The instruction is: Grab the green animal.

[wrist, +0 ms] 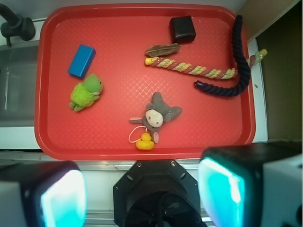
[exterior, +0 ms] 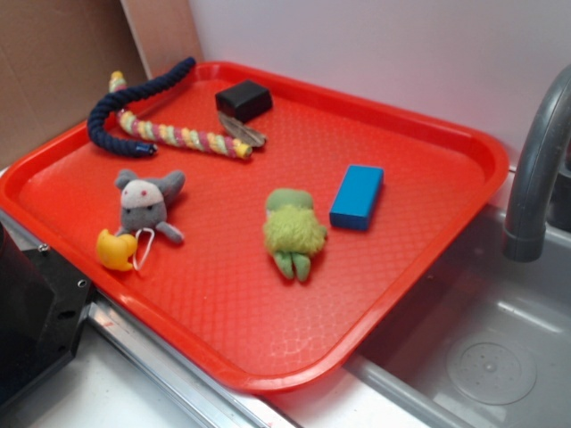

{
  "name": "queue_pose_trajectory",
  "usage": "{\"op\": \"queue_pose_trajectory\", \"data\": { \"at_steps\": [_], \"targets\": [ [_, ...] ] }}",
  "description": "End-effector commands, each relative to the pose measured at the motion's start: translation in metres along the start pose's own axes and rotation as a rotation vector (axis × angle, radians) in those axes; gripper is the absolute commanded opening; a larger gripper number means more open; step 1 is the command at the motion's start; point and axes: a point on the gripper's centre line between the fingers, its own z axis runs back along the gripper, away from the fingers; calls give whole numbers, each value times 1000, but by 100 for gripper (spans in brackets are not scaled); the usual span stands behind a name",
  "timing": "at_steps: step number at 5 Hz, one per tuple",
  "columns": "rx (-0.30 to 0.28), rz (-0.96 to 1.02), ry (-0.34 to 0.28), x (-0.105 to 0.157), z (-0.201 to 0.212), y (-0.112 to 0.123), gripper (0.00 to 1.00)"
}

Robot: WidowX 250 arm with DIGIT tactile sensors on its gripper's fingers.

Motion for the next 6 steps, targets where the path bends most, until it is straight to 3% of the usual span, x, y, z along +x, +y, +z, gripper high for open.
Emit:
{"op": "queue_pose_trajectory", "data": {
  "at_steps": [1,2,3,4,6],
  "targets": [
    [0,0,0,0,0,0,100],
    [62,104,-154,20,-48,-31,100],
    [-34,329,-150,54,-84,-75,100],
    [-130,502,-66,83,-123,-84,100],
    [-130,502,-66,83,-123,-84,100]
  ]
}}
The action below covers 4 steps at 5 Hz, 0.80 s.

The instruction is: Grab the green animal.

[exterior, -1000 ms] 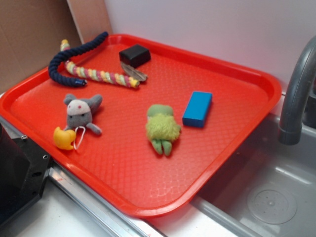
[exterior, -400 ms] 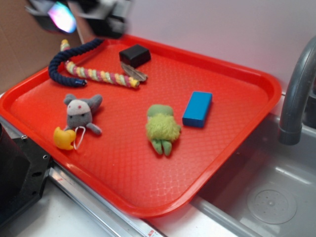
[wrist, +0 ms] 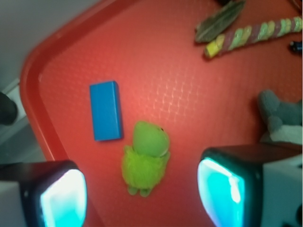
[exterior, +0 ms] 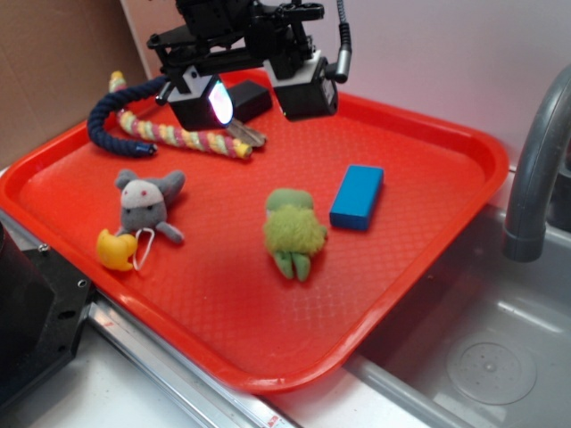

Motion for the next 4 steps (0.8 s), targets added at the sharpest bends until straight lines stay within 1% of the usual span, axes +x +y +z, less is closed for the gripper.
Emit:
{"op": "queue_pose_trajectory", "data": {
  "at_steps": [1,2,3,4],
  "targets": [
    [-25,-8,-17,8,8,-6,100],
    [35,-24,-29,0,-31,-7,100],
    [79,-68,6,-2,-68,-10,100],
    [121,-100,63,-37,-92,10,100]
  ]
}}
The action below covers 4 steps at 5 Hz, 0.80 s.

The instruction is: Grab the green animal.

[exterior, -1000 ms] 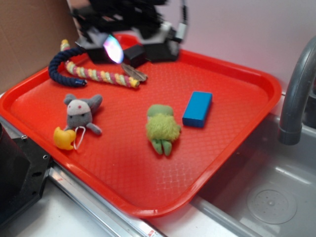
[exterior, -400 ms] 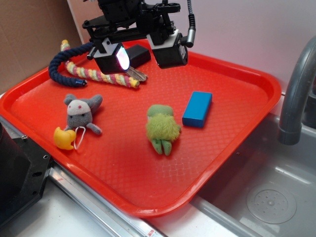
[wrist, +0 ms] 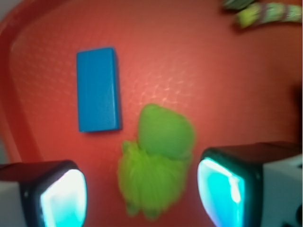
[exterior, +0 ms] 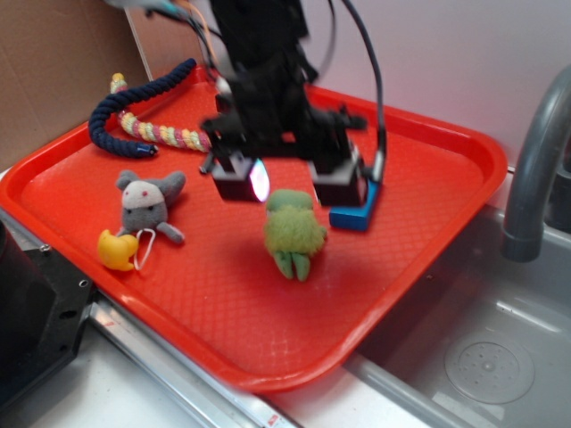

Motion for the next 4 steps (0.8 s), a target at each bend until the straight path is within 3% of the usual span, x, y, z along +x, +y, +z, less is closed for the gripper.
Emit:
{"op": "queue_pose_trajectory", "data": {
  "at_steps": [1,2,3,4],
  "targets": [
    [28,-54,76,-28,-23,9,100],
    [12,-56,53,-25,1,17,0],
    [-52,-110,-24,1,48,25,0],
    [-69,-173,-89,13,89,30,0]
  ]
}}
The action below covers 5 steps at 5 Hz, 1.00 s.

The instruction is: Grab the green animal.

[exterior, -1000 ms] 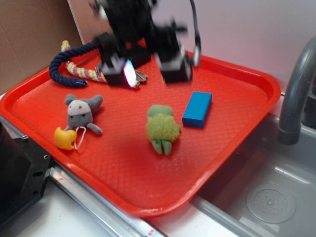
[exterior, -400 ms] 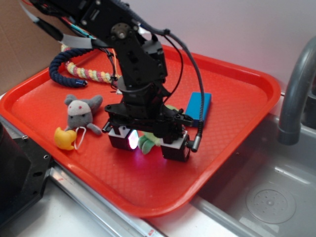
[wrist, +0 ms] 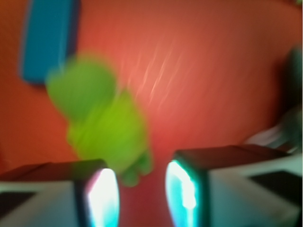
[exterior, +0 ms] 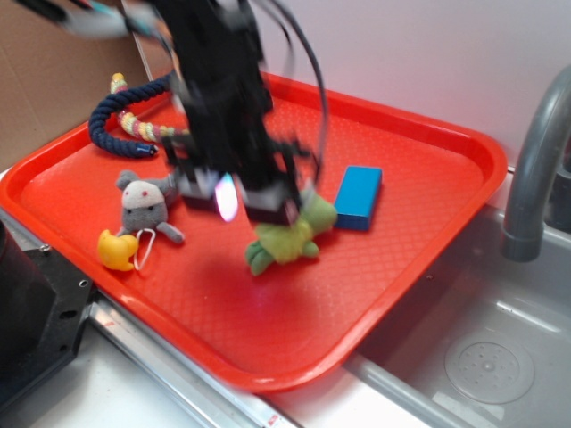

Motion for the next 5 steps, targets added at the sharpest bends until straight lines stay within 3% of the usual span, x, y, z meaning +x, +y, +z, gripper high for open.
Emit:
{"op": "queue_pose_trajectory", "data": {
  "at_steps": [1,2,3,4,5],
  "targets": [
    [-134,-161,-75,30,51,-4,100],
    [-144,-232,-22,27,21,-19,100],
    [-175,-269,73,18,-12,-29,100],
    [-171,-289,110,3,-44,-23,100],
    [-127,-296,157,-12,-61,-16,100]
  ]
}}
